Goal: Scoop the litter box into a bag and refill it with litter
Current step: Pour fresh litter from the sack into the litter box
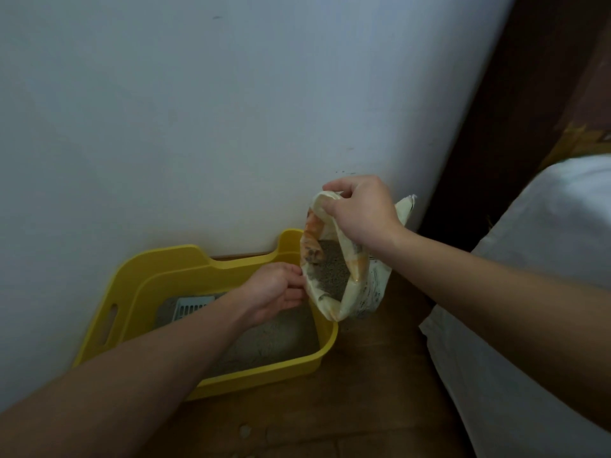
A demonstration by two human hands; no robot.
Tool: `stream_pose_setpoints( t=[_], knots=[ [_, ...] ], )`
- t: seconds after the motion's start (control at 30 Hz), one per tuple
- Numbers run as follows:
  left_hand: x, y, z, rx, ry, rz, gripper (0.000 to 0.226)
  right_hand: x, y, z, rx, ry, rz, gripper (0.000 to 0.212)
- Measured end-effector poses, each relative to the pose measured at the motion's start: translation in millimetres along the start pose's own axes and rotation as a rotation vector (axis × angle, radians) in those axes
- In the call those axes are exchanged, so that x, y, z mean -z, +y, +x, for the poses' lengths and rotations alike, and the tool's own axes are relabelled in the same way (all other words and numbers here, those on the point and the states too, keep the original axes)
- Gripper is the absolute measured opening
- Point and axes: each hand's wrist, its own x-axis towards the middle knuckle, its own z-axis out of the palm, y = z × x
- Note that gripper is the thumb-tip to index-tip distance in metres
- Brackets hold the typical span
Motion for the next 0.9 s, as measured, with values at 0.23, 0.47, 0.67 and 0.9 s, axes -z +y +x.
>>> stream_pose_setpoints(
  t=[0.23,0.47,0.67,0.9],
  knots=[
    [-5,3,-2,-0.032,0.047,-0.021,0.016,9,1,0,0.016,0.025,0.004,0.026],
    [-9,12,-9,-0.058,0.060,-0.060,0.035,17,-3,2,0.006,0.052,0.046,0.028],
    [-19,29,-21,-0.115,0.039,-0.081,0.042,33,-4,3,0.024,0.070,0.037,0.029],
    [-32,41,-24,-0.163,0.020,-0.076,0.042,56,6,8,0.069,0.127,-0.057,0.030]
  ],
)
